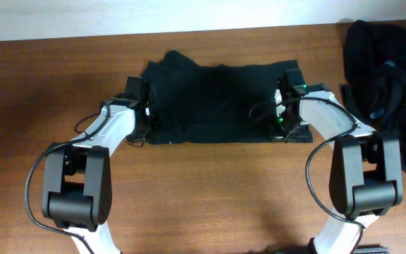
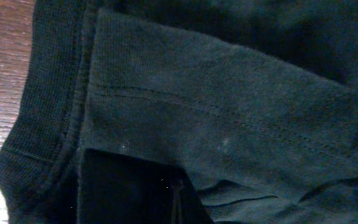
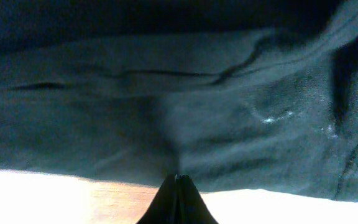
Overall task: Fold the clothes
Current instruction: 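Move the right gripper to the shirt's upper right corner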
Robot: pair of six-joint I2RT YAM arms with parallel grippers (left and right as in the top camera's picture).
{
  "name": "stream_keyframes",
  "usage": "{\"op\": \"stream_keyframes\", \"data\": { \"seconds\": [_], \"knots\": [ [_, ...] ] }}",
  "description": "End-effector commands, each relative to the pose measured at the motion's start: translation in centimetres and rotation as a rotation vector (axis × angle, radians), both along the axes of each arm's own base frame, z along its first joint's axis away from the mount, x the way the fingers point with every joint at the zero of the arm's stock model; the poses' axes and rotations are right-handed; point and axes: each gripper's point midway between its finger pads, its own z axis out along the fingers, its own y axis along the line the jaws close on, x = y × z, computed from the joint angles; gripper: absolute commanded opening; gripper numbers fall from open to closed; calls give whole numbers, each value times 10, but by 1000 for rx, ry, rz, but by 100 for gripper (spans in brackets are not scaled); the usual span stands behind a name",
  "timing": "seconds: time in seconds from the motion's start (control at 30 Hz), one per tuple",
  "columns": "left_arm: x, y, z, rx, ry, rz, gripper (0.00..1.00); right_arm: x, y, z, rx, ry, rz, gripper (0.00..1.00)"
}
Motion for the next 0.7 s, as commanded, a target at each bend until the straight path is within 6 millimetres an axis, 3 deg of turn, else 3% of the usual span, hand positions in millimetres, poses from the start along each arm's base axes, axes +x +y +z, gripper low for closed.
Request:
{"op": "stream_keyframes", "data": {
  "seconds": [0.0, 0.37, 0.67],
  "knots": [
    [-6, 11, -8, 59, 23, 0, 1, -10, -14, -13, -51, 23, -45, 4],
    [-13, 19, -9, 106, 49, 6, 1, -19, -24, -23, -44, 39, -83, 4],
    [-34, 24, -23, 120, 105, 5, 1, -33, -23, -22, -44, 95, -93, 4]
  ]
}}
